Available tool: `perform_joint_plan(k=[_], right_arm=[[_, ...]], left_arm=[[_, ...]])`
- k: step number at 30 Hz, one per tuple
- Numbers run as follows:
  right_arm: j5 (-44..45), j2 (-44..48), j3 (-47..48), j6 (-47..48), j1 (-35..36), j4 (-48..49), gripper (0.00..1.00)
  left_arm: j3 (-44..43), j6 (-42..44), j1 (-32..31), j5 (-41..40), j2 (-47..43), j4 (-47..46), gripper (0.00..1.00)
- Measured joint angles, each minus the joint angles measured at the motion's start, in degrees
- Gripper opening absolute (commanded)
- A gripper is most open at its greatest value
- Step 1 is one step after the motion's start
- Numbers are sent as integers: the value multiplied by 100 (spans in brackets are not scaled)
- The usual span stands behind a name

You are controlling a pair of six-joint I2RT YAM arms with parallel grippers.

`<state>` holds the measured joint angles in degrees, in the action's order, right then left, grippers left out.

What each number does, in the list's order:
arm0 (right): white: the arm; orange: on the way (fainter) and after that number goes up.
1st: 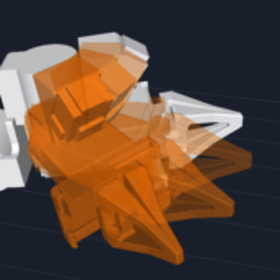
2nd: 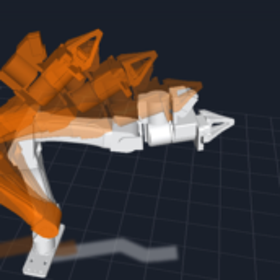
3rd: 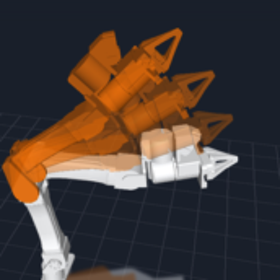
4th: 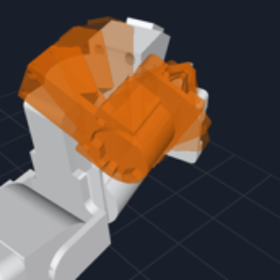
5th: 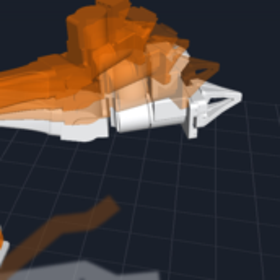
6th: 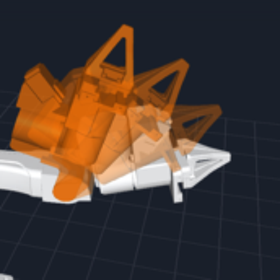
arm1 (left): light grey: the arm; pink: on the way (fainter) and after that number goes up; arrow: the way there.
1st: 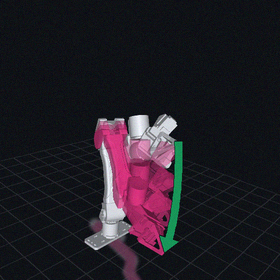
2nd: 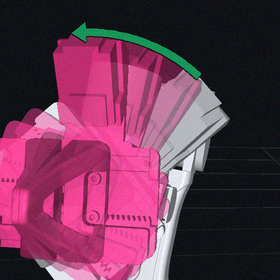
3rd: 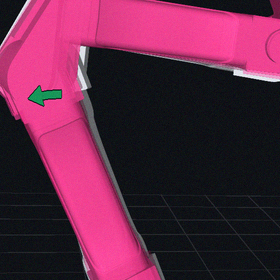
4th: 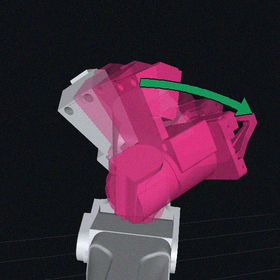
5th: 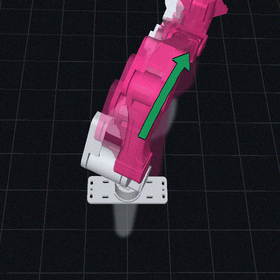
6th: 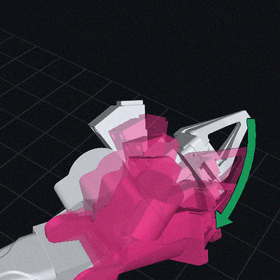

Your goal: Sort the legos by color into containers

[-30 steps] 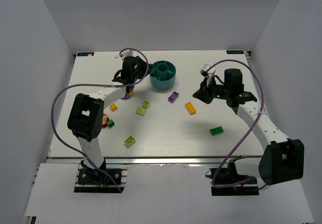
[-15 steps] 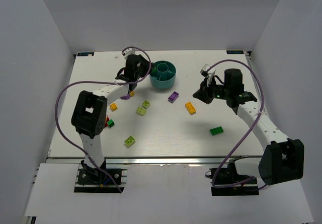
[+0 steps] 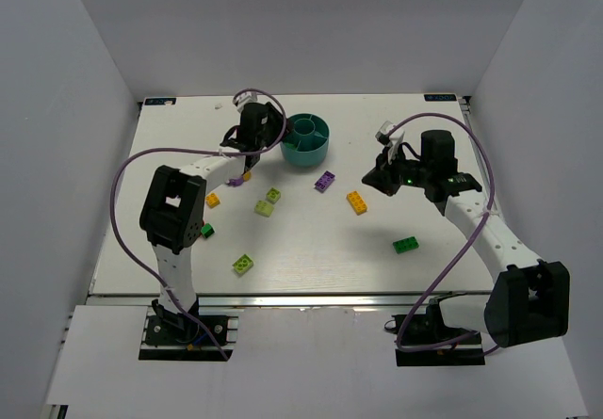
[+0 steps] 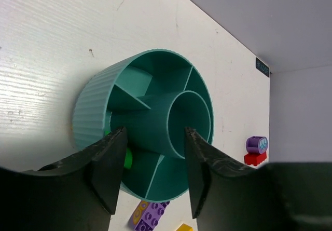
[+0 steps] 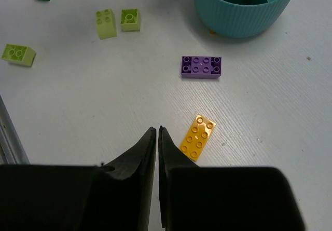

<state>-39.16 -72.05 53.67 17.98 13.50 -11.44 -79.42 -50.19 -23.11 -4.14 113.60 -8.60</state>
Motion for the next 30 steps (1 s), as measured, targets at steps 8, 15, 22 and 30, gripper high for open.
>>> perform_joint_plan(k=[8, 15, 22, 30], right_arm=[[-96, 7, 7, 328, -4, -157, 81], [-103, 2, 190, 2323, -4, -1287, 89], [529, -140, 420, 5919, -42, -3681, 88], [1453, -225, -109, 7860, -164, -4653, 89]], left_arm=[[-197, 116, 0, -74, -48, 92, 52], [186, 778, 0, -385, -1163, 619, 9], [1899, 1244, 59, -715, -3985, 997, 66], [3198, 1368, 136, -876, -5604, 2138, 77]])
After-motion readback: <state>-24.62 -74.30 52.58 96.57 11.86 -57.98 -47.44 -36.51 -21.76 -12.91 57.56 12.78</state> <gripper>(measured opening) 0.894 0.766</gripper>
